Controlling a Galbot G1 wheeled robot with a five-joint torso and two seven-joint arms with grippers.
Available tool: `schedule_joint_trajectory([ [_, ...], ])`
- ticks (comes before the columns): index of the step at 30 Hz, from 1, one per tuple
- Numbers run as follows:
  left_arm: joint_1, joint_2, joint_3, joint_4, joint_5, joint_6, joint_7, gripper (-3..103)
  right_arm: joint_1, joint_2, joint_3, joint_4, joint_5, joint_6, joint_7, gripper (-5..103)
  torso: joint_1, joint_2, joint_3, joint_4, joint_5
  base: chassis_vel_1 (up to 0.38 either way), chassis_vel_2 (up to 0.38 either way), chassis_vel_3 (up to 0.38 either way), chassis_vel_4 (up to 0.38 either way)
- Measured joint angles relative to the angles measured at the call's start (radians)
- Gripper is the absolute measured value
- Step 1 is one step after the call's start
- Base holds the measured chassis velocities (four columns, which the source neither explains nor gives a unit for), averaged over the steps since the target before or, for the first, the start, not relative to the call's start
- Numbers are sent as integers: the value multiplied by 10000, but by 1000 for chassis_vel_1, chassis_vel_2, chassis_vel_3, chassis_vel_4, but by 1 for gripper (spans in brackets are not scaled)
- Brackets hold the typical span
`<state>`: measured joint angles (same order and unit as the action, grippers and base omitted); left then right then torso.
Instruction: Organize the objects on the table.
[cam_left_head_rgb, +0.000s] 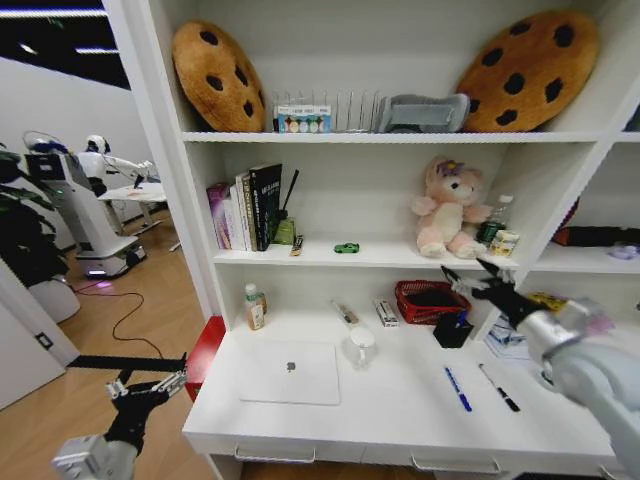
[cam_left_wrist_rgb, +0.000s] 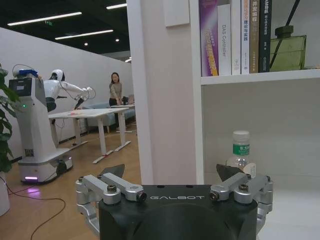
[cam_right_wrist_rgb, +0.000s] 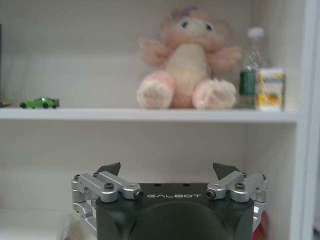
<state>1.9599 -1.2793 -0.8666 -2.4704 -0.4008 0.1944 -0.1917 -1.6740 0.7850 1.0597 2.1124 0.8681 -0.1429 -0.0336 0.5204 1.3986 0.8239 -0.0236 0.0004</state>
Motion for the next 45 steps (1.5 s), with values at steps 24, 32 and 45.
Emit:
schedule_joint_trajectory([
  [24,-1,1,0,0,0,0,2,100,-1385,2864,-1964,1058,-712,334,1062,100,5,-3,3,3,-7,-67,-78,75,69],
  [32,0,-1,2,-1,-1,-1,10,100,-438,2507,-3540,610,-386,-1124,2656,100,4,-2,3,2,-1,-134,-144,135,119],
  [45,-1,2,-2,0,0,0,2,100,1780,1712,-5420,-1370,-315,-2622,3781,100,5,-3,3,4,-4,17,27,-9,-12],
])
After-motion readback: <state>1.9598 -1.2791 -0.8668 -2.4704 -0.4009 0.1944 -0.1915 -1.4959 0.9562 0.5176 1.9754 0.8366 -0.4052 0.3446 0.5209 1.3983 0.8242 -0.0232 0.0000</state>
